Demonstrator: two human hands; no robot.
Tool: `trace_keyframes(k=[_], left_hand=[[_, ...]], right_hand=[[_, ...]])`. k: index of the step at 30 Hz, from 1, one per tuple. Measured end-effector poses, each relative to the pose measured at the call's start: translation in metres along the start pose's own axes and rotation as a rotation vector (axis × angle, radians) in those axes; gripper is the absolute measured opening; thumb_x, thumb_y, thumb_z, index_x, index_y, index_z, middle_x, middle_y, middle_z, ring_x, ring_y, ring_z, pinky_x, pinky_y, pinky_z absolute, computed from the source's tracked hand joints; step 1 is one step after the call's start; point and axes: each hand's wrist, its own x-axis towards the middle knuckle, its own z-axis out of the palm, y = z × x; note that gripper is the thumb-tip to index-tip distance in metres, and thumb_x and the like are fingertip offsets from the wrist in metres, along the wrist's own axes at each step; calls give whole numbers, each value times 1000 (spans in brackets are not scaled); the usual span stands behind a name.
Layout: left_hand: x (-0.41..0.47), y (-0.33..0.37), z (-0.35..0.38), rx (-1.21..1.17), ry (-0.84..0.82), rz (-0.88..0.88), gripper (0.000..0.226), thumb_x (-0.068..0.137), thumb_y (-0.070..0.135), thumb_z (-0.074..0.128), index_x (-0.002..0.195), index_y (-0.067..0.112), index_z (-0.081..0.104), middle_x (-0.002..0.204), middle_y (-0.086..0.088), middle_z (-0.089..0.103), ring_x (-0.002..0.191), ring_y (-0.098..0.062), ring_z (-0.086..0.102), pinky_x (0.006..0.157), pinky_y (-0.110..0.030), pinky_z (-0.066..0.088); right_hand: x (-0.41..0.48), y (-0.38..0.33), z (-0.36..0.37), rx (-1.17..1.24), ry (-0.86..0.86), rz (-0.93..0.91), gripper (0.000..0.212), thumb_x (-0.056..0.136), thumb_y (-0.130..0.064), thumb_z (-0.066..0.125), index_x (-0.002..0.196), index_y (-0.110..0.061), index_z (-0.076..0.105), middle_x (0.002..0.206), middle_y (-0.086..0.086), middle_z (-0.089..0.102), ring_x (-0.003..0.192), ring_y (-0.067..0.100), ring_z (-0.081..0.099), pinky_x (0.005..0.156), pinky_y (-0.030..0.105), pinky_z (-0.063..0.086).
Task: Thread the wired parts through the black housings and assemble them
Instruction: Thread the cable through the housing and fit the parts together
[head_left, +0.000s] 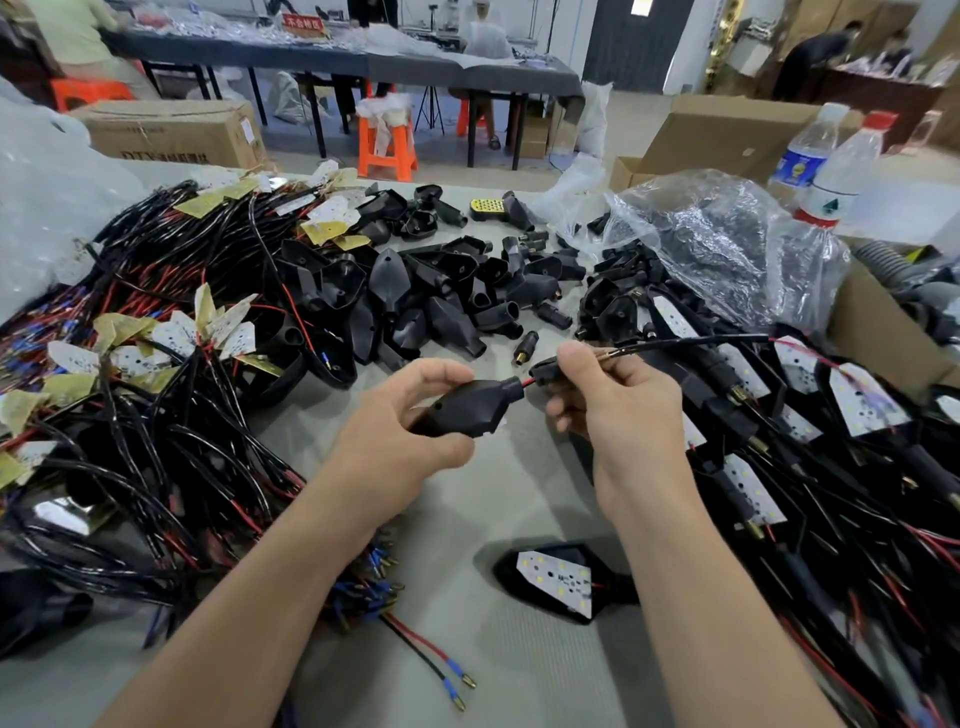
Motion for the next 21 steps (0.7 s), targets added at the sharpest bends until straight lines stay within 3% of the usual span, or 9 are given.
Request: trace_keyframes(k=[2, 5, 9, 14, 16, 18, 21], left_hand=[[2, -1, 4, -13, 27, 51, 40, 73, 17, 76, 107, 39, 75, 104, 11, 77, 87, -13, 73, 77, -28, 60], [2, 4, 8, -180, 71, -8, 12, 92, 19, 74, 97, 28, 81, 92, -11, 77, 64, -22, 73, 58, -26, 59], [3, 6, 9, -257, 128, -156, 40, 105, 32, 56, 85, 2, 73, 69, -23, 72, 43, -21, 61, 41, -26, 50], [3, 3, 3, -208, 102, -232, 55, 107, 46, 47, 72, 16, 77, 63, -21, 68, 38, -20, 51, 38, -22, 40], [4, 1, 3, -194, 111, -217, 55, 106, 47, 48, 68, 23, 79, 60, -18, 67, 37, -18, 50, 38, -22, 39], [4, -1, 3, -147, 163, -155, 56, 105, 48, 50, 67, 18, 77, 58, -16, 67, 38, -18, 49, 38, -23, 38], [3, -4, 2, -33, 245, -25, 61, 98, 54, 52, 63, 7, 71, 55, -15, 66, 39, -19, 49, 39, -26, 38]], right_hand=[[0, 0, 1, -5, 15, 4, 25, 93, -19, 75, 74, -8, 63, 58, 10, 66, 42, 14, 52, 39, 23, 39], [0, 0, 1, 14, -15, 33, 26, 92, -21, 74, 74, -9, 61, 58, 6, 64, 42, 13, 51, 38, 22, 36], [-1, -2, 1, 86, -168, 123, 17, 94, -15, 71, 84, -5, 62, 70, 13, 65, 50, 16, 56, 44, 23, 41], [-1, -3, -3, 152, -303, 209, 8, 94, -9, 68, 87, -11, 65, 72, 8, 67, 60, 17, 66, 52, 22, 51], [0, -3, -5, 179, -340, 218, 6, 86, -8, 71, 89, -10, 67, 78, 10, 68, 63, 19, 68, 57, 22, 55], [1, -3, -8, 198, -391, 219, 14, 78, -7, 72, 91, -10, 70, 83, 12, 71, 67, 19, 70, 61, 23, 57], [1, -2, -9, 190, -426, 217, 16, 83, 1, 67, 94, -10, 71, 86, 13, 73, 69, 20, 70, 63, 24, 58]])
